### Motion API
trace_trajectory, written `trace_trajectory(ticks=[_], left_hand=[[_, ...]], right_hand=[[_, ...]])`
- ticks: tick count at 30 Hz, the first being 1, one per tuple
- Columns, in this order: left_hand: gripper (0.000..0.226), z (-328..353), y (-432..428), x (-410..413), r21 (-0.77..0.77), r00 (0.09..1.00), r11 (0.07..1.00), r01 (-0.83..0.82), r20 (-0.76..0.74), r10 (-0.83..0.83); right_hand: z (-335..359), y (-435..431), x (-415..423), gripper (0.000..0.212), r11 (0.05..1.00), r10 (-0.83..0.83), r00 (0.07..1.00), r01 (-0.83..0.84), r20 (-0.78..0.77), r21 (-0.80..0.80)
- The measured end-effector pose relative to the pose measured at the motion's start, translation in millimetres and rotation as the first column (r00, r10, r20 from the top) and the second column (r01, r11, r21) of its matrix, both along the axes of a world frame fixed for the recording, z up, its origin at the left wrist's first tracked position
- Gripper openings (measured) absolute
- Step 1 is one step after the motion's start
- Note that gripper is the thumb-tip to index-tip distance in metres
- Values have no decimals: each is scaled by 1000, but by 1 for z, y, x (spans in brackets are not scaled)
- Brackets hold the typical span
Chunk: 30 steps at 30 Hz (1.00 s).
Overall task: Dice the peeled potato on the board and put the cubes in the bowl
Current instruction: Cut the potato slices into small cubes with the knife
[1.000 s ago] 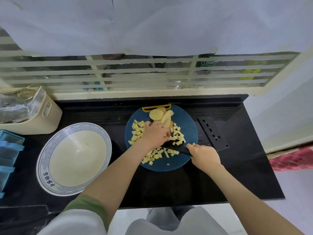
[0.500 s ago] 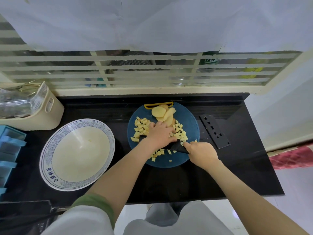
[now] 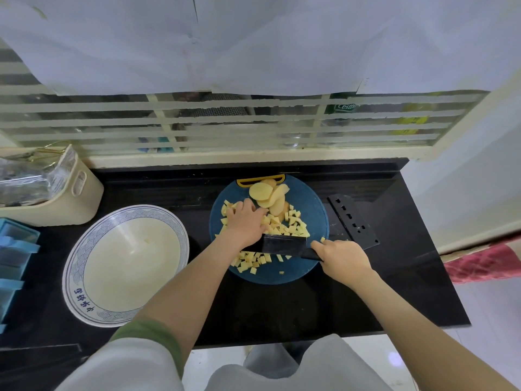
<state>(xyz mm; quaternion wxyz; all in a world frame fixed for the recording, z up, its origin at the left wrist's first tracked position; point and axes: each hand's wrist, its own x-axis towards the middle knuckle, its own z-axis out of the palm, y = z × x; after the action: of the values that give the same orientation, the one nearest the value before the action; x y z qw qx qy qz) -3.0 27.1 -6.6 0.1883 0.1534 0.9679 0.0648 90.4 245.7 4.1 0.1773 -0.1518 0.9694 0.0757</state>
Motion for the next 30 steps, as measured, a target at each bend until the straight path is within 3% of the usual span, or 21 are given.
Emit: trace_trajectory(ticks=[6,10,13,16,18,22,28,30], left_hand=[[35,6,-1,-12,54,987,988,-142,-72,145],[44,9,1,-19,91,960,960,-264,-74,270],[39,5,5,-19,81,967,969,-236,-78,242],[35,0,14,-16,106,986,985,-134,-88,144],[35,-3,20,-15,131,994,991,-30,-96,43],[34,-11,39,-16,45,975,986,164,-160,-154],[35,-20,60,-27,-156,961,973,171,-189,-200],[40,-20,62,-33,-191,966,965,178,-153,-209]], right_hand=[[-1,18,0,19,989,-134,991,132,-27,-73],[-5,26,-2,6,914,-374,927,367,-14,-171],[-15,28,-5,11,734,-617,782,611,84,-296],[-22,28,-10,14,498,-741,621,763,254,-413],[-26,27,-11,15,401,-746,571,796,343,-453],[-36,26,-10,17,431,-679,591,801,436,-415],[-38,21,-4,16,349,-618,547,835,565,-426],[-37,22,-5,17,276,-656,504,853,562,-442]])
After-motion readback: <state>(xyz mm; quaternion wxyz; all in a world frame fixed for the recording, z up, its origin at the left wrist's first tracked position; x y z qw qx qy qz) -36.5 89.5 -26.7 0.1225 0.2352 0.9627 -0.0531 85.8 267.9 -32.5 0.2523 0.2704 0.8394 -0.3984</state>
